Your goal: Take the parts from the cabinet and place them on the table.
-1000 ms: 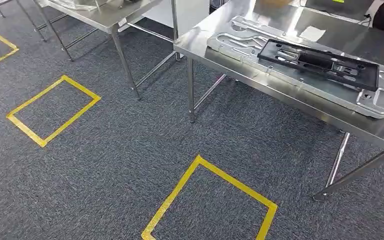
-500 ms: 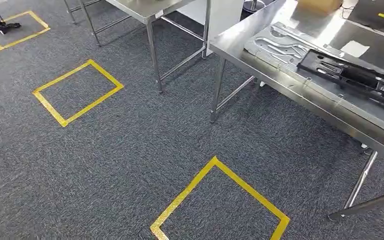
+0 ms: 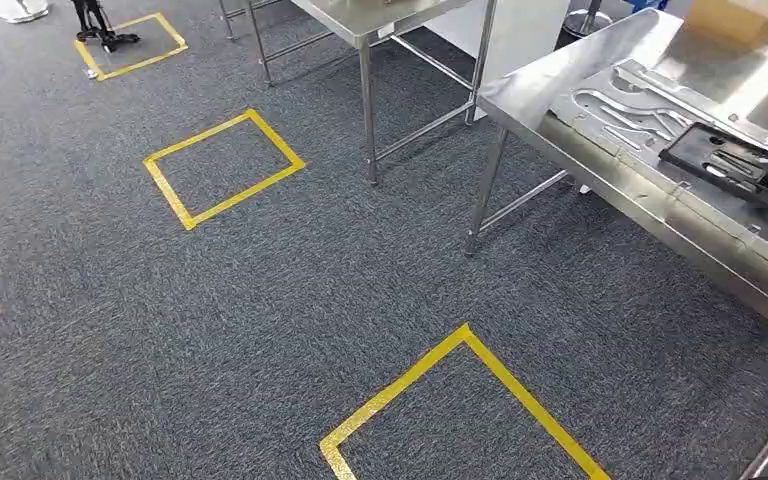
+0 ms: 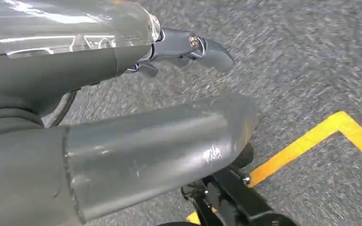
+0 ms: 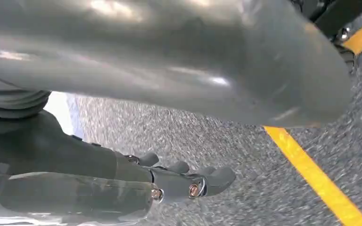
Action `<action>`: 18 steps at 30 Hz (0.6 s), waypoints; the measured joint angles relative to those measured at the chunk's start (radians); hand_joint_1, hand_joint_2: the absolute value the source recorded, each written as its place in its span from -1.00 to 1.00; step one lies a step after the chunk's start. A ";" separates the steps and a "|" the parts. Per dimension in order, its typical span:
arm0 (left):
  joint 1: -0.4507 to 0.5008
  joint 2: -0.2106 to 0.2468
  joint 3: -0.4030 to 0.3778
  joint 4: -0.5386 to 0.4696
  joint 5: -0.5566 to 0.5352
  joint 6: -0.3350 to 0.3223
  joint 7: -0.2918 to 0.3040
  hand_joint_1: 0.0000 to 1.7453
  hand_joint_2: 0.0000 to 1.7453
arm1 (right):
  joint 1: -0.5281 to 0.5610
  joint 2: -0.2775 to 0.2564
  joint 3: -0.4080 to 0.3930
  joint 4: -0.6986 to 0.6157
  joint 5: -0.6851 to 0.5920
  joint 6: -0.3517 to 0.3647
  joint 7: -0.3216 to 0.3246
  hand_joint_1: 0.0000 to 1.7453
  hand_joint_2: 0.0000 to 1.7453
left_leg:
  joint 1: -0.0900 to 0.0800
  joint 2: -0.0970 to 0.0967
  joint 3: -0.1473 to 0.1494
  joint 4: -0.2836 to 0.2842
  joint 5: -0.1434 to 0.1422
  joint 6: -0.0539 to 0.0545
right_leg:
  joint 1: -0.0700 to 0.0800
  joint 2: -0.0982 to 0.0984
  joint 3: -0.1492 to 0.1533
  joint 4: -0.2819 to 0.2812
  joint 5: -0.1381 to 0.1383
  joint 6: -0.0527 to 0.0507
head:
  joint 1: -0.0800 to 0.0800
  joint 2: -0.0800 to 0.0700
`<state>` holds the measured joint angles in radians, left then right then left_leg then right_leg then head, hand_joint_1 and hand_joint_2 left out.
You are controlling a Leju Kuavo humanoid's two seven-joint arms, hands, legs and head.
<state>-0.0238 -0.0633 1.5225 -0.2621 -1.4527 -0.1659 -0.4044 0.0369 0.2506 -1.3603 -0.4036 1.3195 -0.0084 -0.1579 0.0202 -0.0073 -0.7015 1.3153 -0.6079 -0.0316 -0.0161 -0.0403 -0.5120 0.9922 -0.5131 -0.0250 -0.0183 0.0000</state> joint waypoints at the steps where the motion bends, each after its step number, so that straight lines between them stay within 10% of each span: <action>1: 0.003 0.000 0.000 0.000 0.000 0.000 0.000 -1.00 -1.00 | -0.001 0.000 0.000 0.002 0.001 0.000 0.000 -1.00 -1.00 | 0.003 0.003 0.024 -0.043 0.031 -0.002 | 0.000 -0.011 0.001 0.001 -0.002 0.003 | 0.000 0.000; 3: 0.002 0.003 -0.001 0.000 -0.002 0.000 0.001 -1.00 -1.00 | -0.002 0.000 0.000 0.004 0.002 0.001 0.000 -1.00 -1.00 | 0.006 0.024 0.116 -0.210 0.110 -0.004 | -0.003 -0.033 0.007 0.005 -0.009 0.012 | 0.000 0.000; 4: 0.000 0.003 -0.001 0.000 -0.003 0.000 0.000 -1.00 -1.00 | -0.002 0.000 0.000 0.004 0.004 0.001 0.000 -1.00 -1.00 | 0.005 0.066 0.157 -0.293 0.117 -0.003 | -0.002 -0.044 0.011 0.008 -0.013 0.019 | 0.000 0.000; 9: 0.005 0.003 -0.002 0.001 -0.011 0.000 0.001 -1.00 -1.00 | -0.013 0.000 -0.006 0.005 0.014 0.001 0.000 -1.00 -1.00 | -0.006 0.030 0.151 -0.303 0.123 0.038 | 0.001 -0.069 0.024 0.003 -0.019 0.049 | 0.002 0.000; 11: 0.004 0.003 -0.002 0.001 -0.012 0.000 0.002 -1.00 -1.00 | -0.011 0.000 -0.008 0.005 0.015 0.001 0.000 -1.00 -1.00 | -0.002 0.017 0.155 -0.309 0.131 0.052 | -0.004 0.013 -0.004 0.069 -0.076 0.055 | 0.012 0.000; 14: -0.001 0.003 -0.002 0.001 -0.012 0.000 0.002 -1.00 -1.00 | -0.008 0.000 -0.015 0.007 0.016 0.002 0.000 -1.00 -1.00 | -0.010 -0.013 0.147 -0.308 0.135 0.061 | -0.003 0.036 -0.119 0.297 -0.175 0.053 | 0.013 0.000; 16: 0.002 0.003 -0.002 0.001 -0.012 -0.001 0.003 -1.00 -1.00 | -0.008 -0.001 -0.015 0.008 0.018 0.002 0.000 -1.00 -1.00 | -0.014 -0.037 0.151 -0.308 0.135 0.061 | 0.001 0.037 -0.129 0.296 -0.135 0.044 | 0.011 0.000; 18: 0.001 0.003 -0.002 0.001 -0.012 -0.002 0.005 -1.00 -1.00 | -0.008 0.000 -0.016 0.010 0.021 0.005 0.000 -1.00 -1.00 | -0.019 -0.063 0.158 -0.308 0.135 0.061 | 0.010 0.053 -0.064 0.145 -0.035 0.024 | 0.019 0.000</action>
<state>-0.0232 -0.0606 1.5202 -0.2613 -1.4645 -0.1682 -0.3994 0.0290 0.2502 -1.3764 -0.3937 1.3408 -0.0035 -0.1575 0.0009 -0.0707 -0.5439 1.0075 -0.4733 0.0292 -0.0057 0.0128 -0.5765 1.1371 -0.5479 -0.0010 0.0004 -0.0004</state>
